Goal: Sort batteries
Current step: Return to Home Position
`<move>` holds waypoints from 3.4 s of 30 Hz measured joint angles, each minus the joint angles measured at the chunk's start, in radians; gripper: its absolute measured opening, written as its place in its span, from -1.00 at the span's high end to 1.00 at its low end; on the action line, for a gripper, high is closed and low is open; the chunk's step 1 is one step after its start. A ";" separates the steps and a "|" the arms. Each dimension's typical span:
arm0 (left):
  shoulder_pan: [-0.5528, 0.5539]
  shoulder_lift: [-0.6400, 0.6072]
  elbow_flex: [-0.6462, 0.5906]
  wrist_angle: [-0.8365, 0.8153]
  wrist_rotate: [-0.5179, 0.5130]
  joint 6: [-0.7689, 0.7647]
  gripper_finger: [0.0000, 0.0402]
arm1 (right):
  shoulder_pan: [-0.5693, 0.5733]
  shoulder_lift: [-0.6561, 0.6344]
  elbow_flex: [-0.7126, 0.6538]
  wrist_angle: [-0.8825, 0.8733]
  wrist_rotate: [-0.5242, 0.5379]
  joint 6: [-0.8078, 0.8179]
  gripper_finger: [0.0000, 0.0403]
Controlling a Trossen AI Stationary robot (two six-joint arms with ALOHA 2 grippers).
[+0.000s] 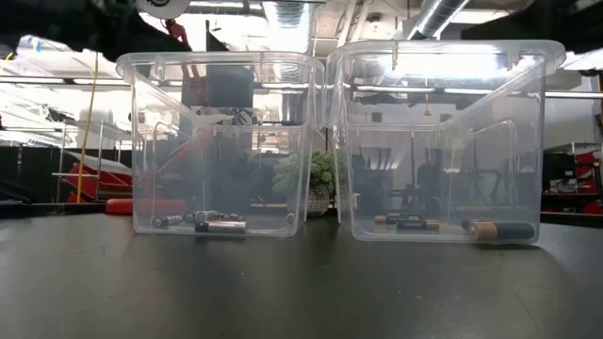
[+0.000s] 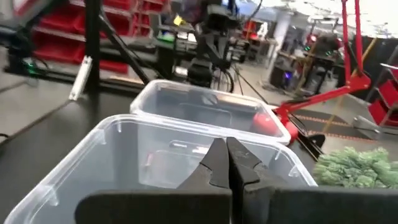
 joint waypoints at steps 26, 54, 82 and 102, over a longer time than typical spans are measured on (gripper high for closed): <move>0.039 -0.384 -0.351 0.059 0.047 0.037 1.00 | -0.045 -0.549 -0.215 -0.291 -0.150 0.109 1.00; 0.039 -0.387 -0.356 -0.073 0.059 -0.024 1.00 | -0.047 -0.539 -0.245 -0.217 -0.201 0.218 0.81; 0.039 -0.387 -0.356 -0.074 0.061 -0.004 1.00 | -0.047 -0.539 -0.246 -0.218 -0.201 0.221 0.81; 0.039 -0.387 -0.356 -0.074 0.061 -0.004 1.00 | -0.047 -0.539 -0.247 -0.218 -0.201 0.219 0.81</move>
